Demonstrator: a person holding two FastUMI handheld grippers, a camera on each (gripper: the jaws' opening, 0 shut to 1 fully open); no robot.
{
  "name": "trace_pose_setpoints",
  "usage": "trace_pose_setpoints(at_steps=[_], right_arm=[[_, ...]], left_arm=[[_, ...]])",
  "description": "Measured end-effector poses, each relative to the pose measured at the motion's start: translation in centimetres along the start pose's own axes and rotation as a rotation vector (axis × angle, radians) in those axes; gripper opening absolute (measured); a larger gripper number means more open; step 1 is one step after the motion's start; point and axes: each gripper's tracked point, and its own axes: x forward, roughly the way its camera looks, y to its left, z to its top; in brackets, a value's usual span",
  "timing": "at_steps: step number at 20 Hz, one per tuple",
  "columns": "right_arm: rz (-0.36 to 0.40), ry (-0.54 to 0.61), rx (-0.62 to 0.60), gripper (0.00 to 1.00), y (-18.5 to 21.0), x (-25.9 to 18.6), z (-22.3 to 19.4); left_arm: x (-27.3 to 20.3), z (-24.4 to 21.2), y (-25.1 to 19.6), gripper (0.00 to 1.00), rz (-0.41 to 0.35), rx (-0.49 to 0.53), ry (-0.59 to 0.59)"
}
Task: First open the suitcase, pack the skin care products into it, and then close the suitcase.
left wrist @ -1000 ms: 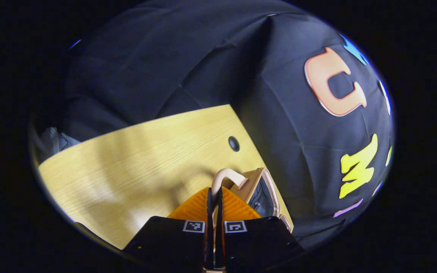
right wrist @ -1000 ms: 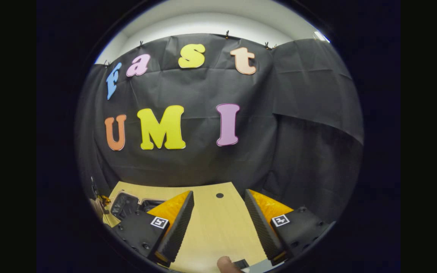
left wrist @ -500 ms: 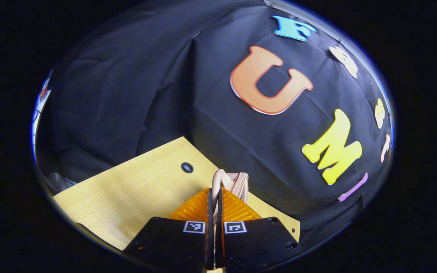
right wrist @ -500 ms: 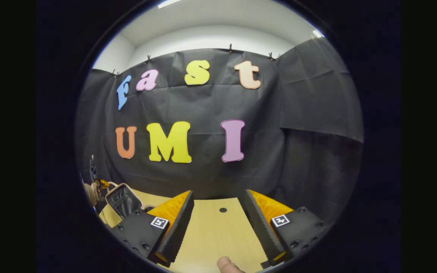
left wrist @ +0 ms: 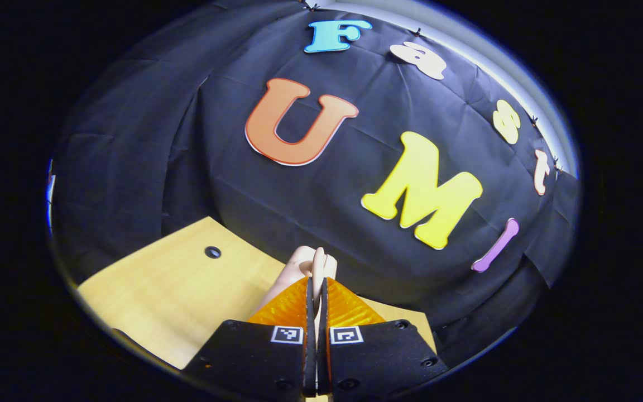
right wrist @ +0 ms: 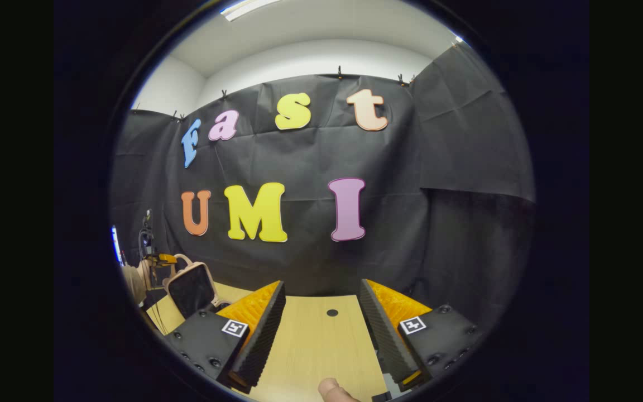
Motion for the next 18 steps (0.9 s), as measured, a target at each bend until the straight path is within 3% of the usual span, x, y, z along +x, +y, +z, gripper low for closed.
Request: trace_pose_setpoints(at_steps=[7,11,18], right_arm=[[0.032,0.047,0.019,0.80,-3.2,0.0,-1.8],[0.035,0.066,0.020,0.77,-4.9,-0.1,-2.5],[0.027,0.133,0.035,0.80,-7.7,-0.1,-4.9]], left_arm=[[0.5,-9.2,-11.2,0.04,-0.151,-0.001,0.135],[1.3,-14.5,-14.8,0.04,-0.171,0.014,0.218],[4.2,-24.0,-16.8,0.04,-0.119,0.062,0.325]])
